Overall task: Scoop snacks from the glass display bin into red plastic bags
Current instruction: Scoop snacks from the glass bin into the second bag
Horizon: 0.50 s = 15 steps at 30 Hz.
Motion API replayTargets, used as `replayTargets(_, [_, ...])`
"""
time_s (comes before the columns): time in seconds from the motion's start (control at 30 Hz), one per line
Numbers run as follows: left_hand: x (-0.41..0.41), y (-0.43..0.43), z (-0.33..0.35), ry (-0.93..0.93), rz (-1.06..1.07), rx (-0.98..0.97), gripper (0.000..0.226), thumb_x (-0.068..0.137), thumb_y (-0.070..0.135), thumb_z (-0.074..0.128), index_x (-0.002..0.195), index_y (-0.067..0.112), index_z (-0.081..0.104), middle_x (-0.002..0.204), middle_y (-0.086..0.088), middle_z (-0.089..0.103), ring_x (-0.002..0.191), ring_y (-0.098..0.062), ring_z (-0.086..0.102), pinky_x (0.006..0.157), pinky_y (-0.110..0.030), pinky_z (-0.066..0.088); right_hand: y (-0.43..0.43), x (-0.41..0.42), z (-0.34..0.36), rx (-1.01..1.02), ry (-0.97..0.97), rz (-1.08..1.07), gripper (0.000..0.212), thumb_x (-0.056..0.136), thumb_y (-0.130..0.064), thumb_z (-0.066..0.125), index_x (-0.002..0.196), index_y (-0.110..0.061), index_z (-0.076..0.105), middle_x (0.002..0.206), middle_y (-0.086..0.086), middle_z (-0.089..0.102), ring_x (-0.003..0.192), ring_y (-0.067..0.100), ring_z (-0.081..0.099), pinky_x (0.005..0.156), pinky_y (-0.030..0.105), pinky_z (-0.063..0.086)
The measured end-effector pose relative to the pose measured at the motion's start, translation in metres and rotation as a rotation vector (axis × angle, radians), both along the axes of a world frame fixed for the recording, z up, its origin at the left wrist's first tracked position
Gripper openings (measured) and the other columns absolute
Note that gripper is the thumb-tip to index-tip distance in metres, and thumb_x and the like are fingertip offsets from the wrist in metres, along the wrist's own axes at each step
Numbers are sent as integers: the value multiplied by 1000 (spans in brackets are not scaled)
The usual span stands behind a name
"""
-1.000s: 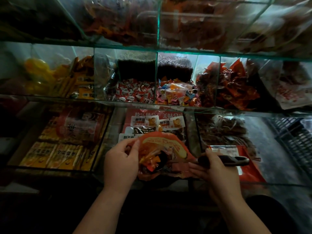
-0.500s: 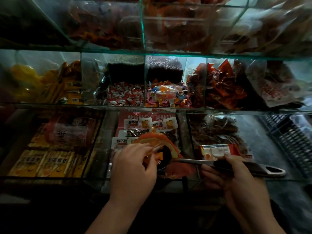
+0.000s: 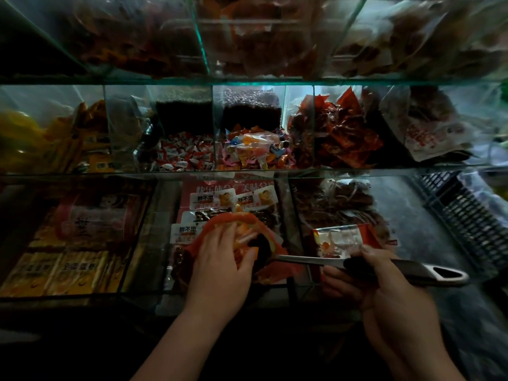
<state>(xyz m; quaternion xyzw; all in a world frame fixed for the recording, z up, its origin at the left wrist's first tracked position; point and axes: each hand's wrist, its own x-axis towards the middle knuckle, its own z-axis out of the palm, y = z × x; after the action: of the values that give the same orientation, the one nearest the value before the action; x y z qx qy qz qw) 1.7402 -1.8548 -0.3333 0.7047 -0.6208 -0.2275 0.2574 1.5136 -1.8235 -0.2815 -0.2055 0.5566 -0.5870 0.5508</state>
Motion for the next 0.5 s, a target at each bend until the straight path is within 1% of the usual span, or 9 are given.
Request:
replayTargets(0.07, [0,-4,-3,-18,-27,-86,51,99,55,48,145,32,47,144,17,41,139,-2,29,116,-28,23,2,3,5,-13,-11,33,21,87,-21,71,66,-22,72,77,15,73,74,41,77,58,37,62])
replayTargets(0.13, [-1,-5,-5,-35,-42,-151,44,99,51,50,138,31,56,132,25,45,127,7,31,111,-26,29,4,7,10,-23,-38,67,8,70,-22,78,64,-20,73,76,14,75,74,40,77,58,35,62])
replayTargets(0.17, [-1,-4,-6,-39,-46,-166,43,99,49,52,137,31,58,130,27,45,124,9,32,109,-25,30,4,8,11,-27,-51,79,6,66,-21,78,64,-18,73,74,14,74,73,40,77,57,34,62])
replayTargets(0.2, [-2,-3,-8,-42,-48,-177,42,99,48,53,136,30,59,130,27,46,124,8,35,108,-24,32,5,10,13,-26,-58,86,6,63,-19,78,65,-16,73,73,15,74,71,39,77,55,34,61])
replayTargets(0.27, [-3,-2,-10,-56,-39,-193,42,99,46,54,135,26,62,135,19,53,127,1,42,109,-25,36,6,12,17,-21,-64,96,10,62,-14,77,70,-11,71,71,15,72,67,39,76,53,34,61])
replayTargets(0.33, [-3,0,-8,-61,-17,-223,41,99,43,55,134,24,65,135,14,57,128,-2,44,108,-22,33,7,14,22,-30,-73,106,11,62,-12,75,71,-9,69,69,14,72,65,39,75,52,33,61])
replayTargets(0.37, [-3,0,-7,-65,-11,-242,40,99,42,56,133,24,66,134,14,58,128,-2,44,107,-21,32,7,15,25,-38,-77,113,8,63,-12,75,68,-10,69,68,14,71,64,39,75,51,33,60])
replayTargets(0.43, [-1,2,-2,-95,-8,-298,38,100,38,58,133,22,67,132,12,60,128,-5,47,109,-26,35,8,15,33,-64,-87,128,7,62,-14,73,59,-15,67,65,14,69,62,37,75,51,32,60])
replayTargets(0.5, [0,0,3,-112,-4,-379,35,100,34,61,132,19,67,129,8,62,126,-11,50,109,-33,39,8,16,42,-98,-97,144,8,60,-17,73,57,-19,66,64,15,69,60,35,75,48,31,59])
